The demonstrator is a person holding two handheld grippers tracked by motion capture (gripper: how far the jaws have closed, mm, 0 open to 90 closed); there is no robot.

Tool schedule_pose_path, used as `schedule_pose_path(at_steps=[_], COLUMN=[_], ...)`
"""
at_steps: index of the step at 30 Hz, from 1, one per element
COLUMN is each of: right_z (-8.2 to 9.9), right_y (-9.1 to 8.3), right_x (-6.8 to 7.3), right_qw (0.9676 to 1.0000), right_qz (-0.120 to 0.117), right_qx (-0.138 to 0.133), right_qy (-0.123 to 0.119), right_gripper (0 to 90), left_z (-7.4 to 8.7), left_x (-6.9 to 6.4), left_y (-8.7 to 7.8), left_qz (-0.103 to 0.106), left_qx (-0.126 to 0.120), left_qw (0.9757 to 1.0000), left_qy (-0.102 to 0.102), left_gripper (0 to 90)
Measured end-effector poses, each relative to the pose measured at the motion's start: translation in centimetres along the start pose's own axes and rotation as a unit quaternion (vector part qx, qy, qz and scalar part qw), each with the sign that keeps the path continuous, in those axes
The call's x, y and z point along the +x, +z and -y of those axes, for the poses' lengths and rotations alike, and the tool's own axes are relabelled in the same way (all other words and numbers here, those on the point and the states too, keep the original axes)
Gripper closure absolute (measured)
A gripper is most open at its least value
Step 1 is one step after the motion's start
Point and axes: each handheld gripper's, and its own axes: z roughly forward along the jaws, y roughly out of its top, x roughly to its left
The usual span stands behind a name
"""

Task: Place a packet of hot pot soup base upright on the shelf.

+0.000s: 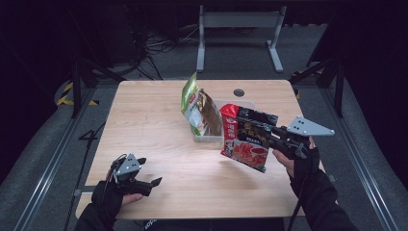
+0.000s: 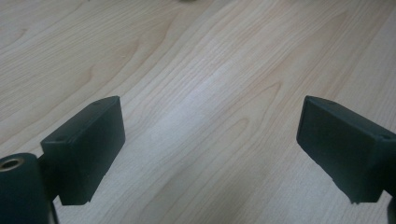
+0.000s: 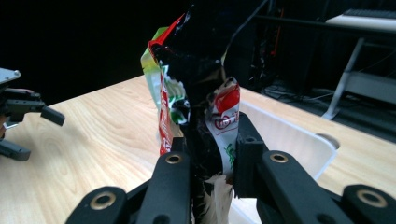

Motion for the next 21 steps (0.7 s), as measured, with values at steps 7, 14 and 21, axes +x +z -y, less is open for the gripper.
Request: schedule_pose_path(at_steps=[7, 14, 21], right_z=[-1.1, -2.5, -3.1], right_y=[0.3, 0.9, 1.6], right_x=[-0.2, -0.1, -0.6], right_qw=[0.9998, 0.9985, 0.9978], right_qz=[0.016, 0.044, 0.057], right_qx=[-0.010, -0.024, -0.032], right_qy=[-0.002, -0.021, -0.012], right_gripper=[79.1, 79.1, 79.1], left_z=[0.0, -0.1, -0.2], left_x=[0.1, -0.1, -0.1], left_y=[0.0, 0.2, 0.4], left_qz=[0.003, 0.006, -0.004], left_qx=[-0.003, -0.001, 0.012], left_qw=[1.0000, 1.0000, 0.9999], left_qy=[-0.002, -0.004, 0.004], left_gripper=[8.4, 8.1, 6.7])
